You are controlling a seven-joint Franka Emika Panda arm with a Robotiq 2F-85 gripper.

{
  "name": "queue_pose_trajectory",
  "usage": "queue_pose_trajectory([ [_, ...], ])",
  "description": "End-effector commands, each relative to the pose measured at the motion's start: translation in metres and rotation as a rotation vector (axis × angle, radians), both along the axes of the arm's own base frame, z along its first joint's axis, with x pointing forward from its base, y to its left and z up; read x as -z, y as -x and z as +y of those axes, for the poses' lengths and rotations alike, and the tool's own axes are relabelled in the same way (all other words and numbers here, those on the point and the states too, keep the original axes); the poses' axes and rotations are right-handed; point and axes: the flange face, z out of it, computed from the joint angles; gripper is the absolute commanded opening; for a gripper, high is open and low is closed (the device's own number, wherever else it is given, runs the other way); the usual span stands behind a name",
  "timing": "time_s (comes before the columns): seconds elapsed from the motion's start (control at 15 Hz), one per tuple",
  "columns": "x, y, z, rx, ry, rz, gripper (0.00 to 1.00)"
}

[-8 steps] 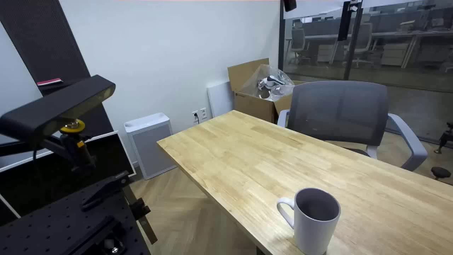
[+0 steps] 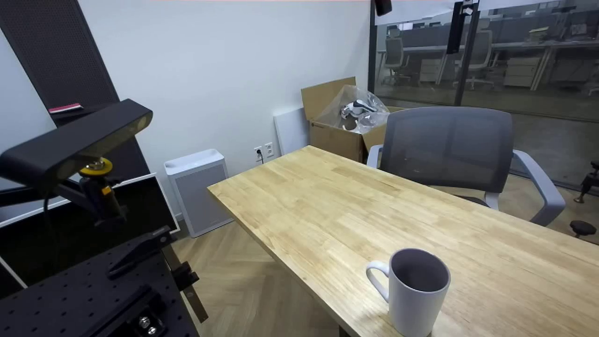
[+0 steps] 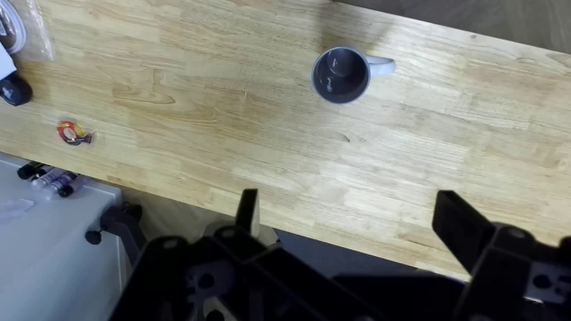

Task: Move the mug forward

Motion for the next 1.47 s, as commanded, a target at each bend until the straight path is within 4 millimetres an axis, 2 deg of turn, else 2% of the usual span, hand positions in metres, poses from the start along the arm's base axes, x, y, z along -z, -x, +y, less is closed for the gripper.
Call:
queue_pose_trajectory([
  [0.0,-0.001,0.000,0.000,0.000,0.000,0.001,1.00],
  [0.73,-0.001,0.000,0.000,0.000,0.000,0.001,1.00],
  [0.87,-0.001,-0.007,-0.005,0.003,0.003,0.001,1.00],
  [1.13,0.023,-0.020,-0.025,0.023,0.009,0.025,1.00],
  [1.4,0.063,-0.032,-0.052,0.046,-0.013,0.078,1.00],
])
